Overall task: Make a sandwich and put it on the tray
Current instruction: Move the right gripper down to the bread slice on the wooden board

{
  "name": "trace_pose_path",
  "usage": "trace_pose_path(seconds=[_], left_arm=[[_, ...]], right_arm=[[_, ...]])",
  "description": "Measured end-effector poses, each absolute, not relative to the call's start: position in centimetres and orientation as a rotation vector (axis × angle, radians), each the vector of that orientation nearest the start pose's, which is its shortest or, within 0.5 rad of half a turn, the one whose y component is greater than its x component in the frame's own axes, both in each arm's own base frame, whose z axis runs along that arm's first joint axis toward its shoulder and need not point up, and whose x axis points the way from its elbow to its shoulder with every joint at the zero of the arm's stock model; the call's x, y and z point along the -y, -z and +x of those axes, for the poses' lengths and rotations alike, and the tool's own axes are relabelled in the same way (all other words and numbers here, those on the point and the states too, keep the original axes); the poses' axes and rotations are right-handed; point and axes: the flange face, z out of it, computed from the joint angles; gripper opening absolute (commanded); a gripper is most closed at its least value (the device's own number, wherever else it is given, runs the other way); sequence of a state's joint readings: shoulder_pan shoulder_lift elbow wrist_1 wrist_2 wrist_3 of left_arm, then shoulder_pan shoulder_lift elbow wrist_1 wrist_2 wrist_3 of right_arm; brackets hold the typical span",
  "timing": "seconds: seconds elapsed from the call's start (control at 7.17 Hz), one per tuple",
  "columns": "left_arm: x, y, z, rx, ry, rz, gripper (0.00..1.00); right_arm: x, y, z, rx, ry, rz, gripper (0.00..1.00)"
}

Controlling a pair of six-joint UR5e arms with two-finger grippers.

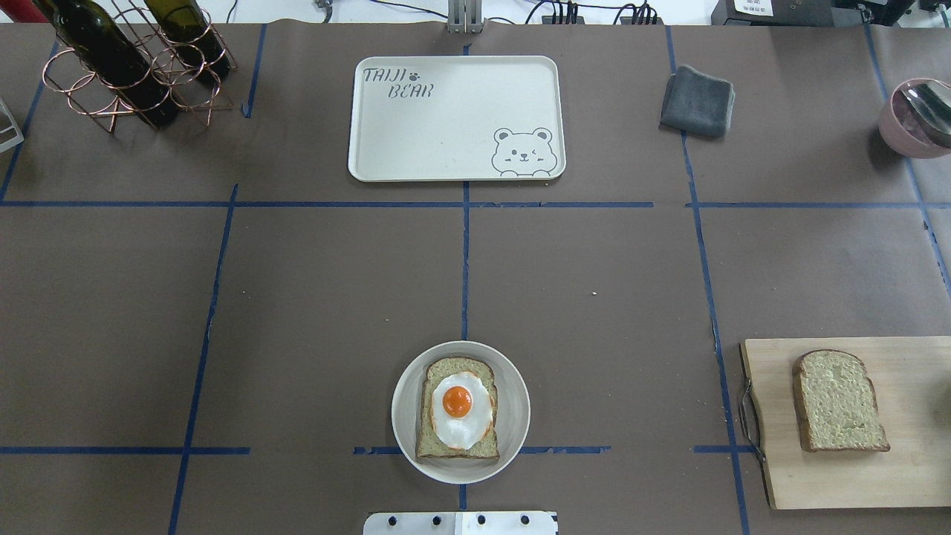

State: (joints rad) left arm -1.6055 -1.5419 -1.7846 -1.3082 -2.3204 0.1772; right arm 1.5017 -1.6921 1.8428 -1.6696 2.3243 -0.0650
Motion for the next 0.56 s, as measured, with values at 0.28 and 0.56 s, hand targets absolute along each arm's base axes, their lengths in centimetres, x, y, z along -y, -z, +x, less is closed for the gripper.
trace_pose_path(seconds=[0.28, 0.56], left_arm=[[46.8, -58.3, -8.2, -0.759, -0.118, 0.037, 1.0], [47.3, -57.1, -8.0, -0.75, -0.127, 0.062, 1.0]], right_arm=[[44.3, -58.8, 3.2, 0.787, 0.149, 0.055, 1.0], [44.5, -58.2, 3.1, 0.796, 0.154, 0.066, 1.0]])
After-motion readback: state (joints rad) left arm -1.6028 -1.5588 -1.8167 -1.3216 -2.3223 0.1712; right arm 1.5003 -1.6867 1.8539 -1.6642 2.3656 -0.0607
